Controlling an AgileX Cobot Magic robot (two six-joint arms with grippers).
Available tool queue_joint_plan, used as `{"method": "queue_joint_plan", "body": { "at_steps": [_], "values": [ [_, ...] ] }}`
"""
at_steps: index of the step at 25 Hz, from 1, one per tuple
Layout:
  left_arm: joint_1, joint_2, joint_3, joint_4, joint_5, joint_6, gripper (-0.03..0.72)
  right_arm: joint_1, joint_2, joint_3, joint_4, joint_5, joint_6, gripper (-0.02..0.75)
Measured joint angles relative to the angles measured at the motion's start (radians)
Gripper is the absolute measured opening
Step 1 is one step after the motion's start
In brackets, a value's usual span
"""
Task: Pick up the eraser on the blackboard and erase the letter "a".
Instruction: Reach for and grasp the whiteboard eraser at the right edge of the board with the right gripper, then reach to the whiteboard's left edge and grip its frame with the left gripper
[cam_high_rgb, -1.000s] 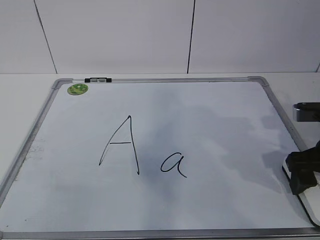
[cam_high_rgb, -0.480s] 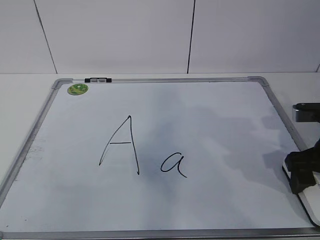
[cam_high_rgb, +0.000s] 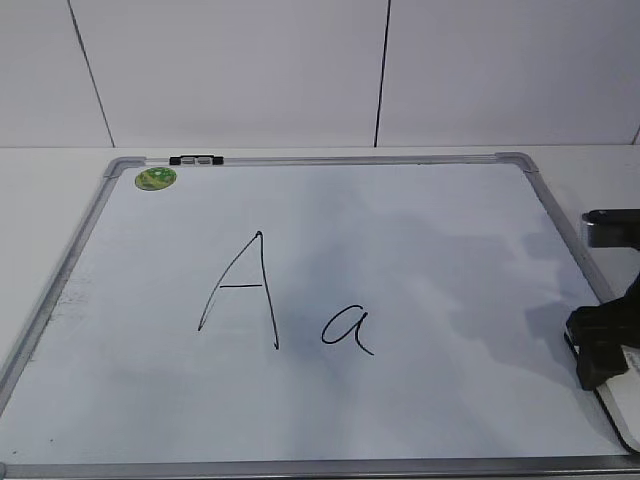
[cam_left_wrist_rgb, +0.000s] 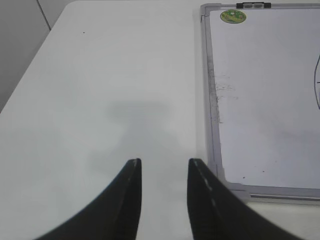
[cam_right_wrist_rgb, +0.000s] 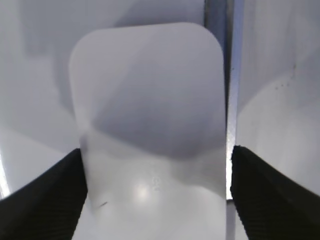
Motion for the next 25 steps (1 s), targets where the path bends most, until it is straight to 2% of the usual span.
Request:
{"method": "queue_joint_plan", "body": {
  "at_steps": [10, 17, 25],
  "values": [
    [0.000, 0.000, 0.000, 0.000, 0.000, 0.000, 0.235, 0.000, 0.018, 0.000, 0.000, -0.018, 0.002, 0.666],
    [0.000, 0.000, 0.000, 0.000, 0.000, 0.000, 0.235, 0.000, 0.018, 0.000, 0.000, -0.023, 0.002, 0.580],
    [0.000, 0.000, 0.000, 0.000, 0.000, 0.000, 0.235, 0.000, 0.018, 0.000, 0.000, -0.026, 0.002, 0.536]
  ]
}}
